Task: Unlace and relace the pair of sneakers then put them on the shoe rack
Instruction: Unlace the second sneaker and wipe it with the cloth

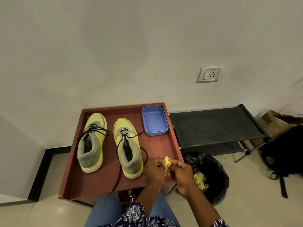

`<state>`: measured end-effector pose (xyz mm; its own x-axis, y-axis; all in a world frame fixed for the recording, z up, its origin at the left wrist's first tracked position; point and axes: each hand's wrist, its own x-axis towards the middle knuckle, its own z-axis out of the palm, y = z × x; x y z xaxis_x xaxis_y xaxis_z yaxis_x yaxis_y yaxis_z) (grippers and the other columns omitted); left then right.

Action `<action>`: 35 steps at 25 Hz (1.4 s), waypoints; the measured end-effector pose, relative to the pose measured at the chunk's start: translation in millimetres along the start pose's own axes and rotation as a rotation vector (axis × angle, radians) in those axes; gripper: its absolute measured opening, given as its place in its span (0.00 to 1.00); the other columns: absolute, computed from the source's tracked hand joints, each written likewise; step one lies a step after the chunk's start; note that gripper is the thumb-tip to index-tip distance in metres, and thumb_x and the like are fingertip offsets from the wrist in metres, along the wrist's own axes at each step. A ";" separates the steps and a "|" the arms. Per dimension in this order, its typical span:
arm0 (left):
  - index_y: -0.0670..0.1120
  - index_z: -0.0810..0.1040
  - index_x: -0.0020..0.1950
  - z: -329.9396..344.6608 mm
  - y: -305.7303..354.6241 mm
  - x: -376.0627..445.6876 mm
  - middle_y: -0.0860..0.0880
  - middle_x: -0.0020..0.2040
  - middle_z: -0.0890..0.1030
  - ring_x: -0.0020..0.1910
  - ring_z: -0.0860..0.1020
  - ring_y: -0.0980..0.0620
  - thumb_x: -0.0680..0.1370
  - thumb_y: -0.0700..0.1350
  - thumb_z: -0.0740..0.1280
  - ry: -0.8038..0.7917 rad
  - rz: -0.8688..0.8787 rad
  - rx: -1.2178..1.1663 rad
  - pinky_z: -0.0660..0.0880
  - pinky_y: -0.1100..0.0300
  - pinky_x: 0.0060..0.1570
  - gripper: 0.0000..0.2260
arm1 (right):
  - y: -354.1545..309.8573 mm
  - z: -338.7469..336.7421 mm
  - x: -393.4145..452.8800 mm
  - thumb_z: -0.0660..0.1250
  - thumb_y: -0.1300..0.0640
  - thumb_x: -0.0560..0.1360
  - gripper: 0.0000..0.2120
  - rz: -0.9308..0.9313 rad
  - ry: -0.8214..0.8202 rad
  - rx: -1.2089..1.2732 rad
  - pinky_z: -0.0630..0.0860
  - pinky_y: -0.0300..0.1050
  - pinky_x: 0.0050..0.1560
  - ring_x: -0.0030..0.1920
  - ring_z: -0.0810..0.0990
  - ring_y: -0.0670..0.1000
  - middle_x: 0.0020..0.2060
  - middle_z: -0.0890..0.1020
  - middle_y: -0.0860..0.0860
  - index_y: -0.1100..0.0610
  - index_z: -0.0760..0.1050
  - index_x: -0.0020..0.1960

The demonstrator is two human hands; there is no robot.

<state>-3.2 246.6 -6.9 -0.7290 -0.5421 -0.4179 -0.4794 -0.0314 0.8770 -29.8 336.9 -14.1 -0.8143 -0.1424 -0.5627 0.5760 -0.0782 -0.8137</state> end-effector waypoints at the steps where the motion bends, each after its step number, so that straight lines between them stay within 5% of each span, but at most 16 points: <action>1: 0.46 0.78 0.32 5.4 -1.3 -2.6 0.54 0.23 0.78 0.22 0.75 0.61 0.70 0.29 0.64 -0.013 0.000 0.013 0.73 0.67 0.26 0.14 | 1.7 -5.4 -1.4 0.63 0.71 0.74 0.08 0.005 0.011 0.015 0.75 0.42 0.36 0.36 0.75 0.54 0.39 0.81 0.61 0.65 0.79 0.48; 9: 0.47 0.75 0.32 44.8 2.1 -17.7 0.48 0.28 0.77 0.20 0.73 0.61 0.72 0.29 0.63 -0.128 -0.051 0.066 0.74 0.67 0.24 0.15 | -2.2 -44.6 -13.1 0.60 0.73 0.74 0.10 0.015 0.095 0.140 0.76 0.42 0.37 0.38 0.75 0.55 0.40 0.80 0.61 0.67 0.77 0.51; 13: 0.52 0.75 0.33 63.3 2.5 -24.7 0.46 0.33 0.80 0.36 0.80 0.49 0.72 0.32 0.64 -0.189 0.000 0.148 0.79 0.56 0.45 0.16 | -5.6 -63.8 -16.8 0.60 0.73 0.75 0.11 0.014 0.138 0.169 0.79 0.40 0.35 0.39 0.77 0.54 0.41 0.81 0.61 0.68 0.76 0.54; 19: 0.49 0.78 0.37 86.1 6.9 -40.9 0.50 0.33 0.79 0.32 0.77 0.57 0.74 0.34 0.64 -0.265 0.035 0.206 0.71 0.72 0.29 0.12 | -10.9 -87.3 -27.2 0.60 0.72 0.75 0.10 -0.018 0.214 0.151 0.80 0.38 0.33 0.39 0.79 0.54 0.40 0.81 0.59 0.67 0.77 0.53; 26: 0.44 0.80 0.55 117.5 5.8 -56.1 0.45 0.54 0.82 0.54 0.79 0.50 0.74 0.36 0.64 -0.301 0.097 0.293 0.76 0.61 0.53 0.11 | -15.4 -108.0 -30.2 0.59 0.72 0.75 0.13 -0.039 0.348 0.192 0.80 0.42 0.39 0.42 0.80 0.53 0.49 0.80 0.62 0.68 0.75 0.58; 32: 0.44 0.77 0.61 132.9 17.1 -68.3 0.45 0.60 0.79 0.60 0.76 0.49 0.76 0.36 0.62 -0.422 0.153 0.291 0.72 0.61 0.60 0.15 | -26.1 -125.6 -25.0 0.60 0.74 0.73 0.15 -0.072 0.471 0.289 0.79 0.38 0.32 0.39 0.79 0.54 0.44 0.80 0.62 0.67 0.75 0.57; 35: 0.48 0.72 0.66 132.2 17.2 -68.7 0.46 0.65 0.75 0.62 0.74 0.47 0.77 0.35 0.58 -0.513 0.190 0.289 0.72 0.57 0.62 0.19 | -33.6 -128.7 -17.4 0.56 0.75 0.74 0.20 -0.135 0.508 0.298 0.79 0.41 0.40 0.44 0.78 0.54 0.51 0.78 0.60 0.65 0.71 0.63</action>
<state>-26.0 394.4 5.6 -0.9222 -0.0410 -0.3847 -0.3791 0.2938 0.8775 -44.2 469.0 4.4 -0.7722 0.3711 -0.5158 0.4005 -0.3459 -0.8485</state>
